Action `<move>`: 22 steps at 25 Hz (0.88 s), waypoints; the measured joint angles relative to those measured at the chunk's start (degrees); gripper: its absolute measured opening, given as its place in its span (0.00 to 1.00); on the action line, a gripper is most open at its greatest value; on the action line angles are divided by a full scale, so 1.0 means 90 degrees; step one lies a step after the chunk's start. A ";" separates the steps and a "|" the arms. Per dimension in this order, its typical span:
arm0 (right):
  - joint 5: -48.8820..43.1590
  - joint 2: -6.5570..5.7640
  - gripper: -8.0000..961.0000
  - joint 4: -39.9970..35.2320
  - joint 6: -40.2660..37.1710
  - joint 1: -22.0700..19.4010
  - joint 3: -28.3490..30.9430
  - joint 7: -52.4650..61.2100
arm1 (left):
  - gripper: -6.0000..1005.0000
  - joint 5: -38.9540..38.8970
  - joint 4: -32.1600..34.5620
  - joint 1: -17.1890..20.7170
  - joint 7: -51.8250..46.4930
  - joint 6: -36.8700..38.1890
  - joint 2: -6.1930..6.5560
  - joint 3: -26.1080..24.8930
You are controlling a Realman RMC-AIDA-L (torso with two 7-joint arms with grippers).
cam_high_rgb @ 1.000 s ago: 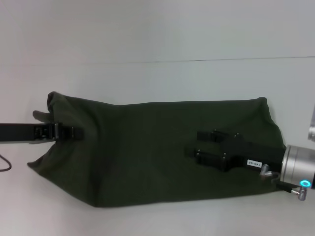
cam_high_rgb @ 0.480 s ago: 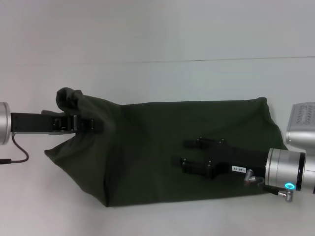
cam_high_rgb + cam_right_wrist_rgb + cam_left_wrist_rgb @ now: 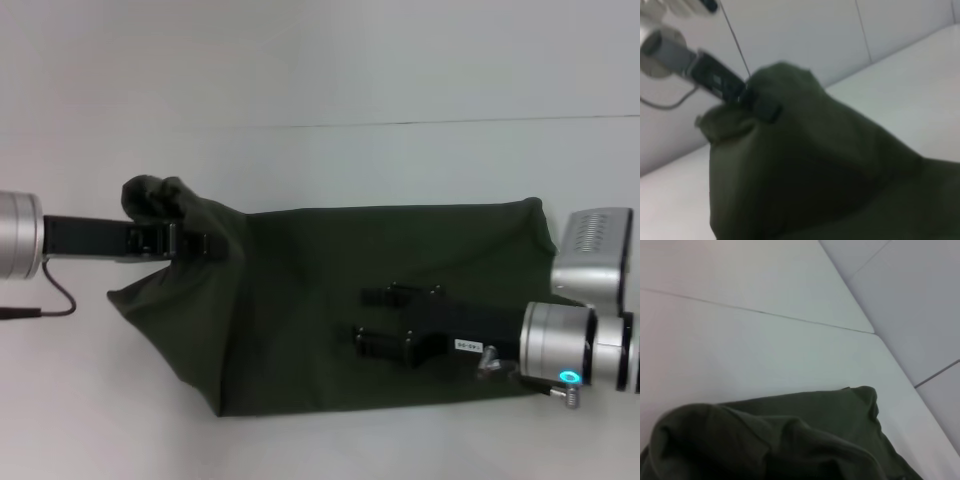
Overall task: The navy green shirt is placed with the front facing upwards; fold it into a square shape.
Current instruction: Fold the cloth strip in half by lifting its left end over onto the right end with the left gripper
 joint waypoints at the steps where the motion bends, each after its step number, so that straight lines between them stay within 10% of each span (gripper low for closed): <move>1: -0.0001 0.0007 0.76 0.0027 0.0071 0.0028 -0.0044 -0.0012 | 0.03 -0.0001 0.0001 -0.0047 -0.0010 0.0008 0.0000 0.0004; 22: 0.0004 0.0062 0.76 0.1095 0.1262 0.0811 -0.0180 -0.0638 | 0.04 -0.0725 0.0567 -0.0185 -0.0472 0.0264 0.0029 0.0265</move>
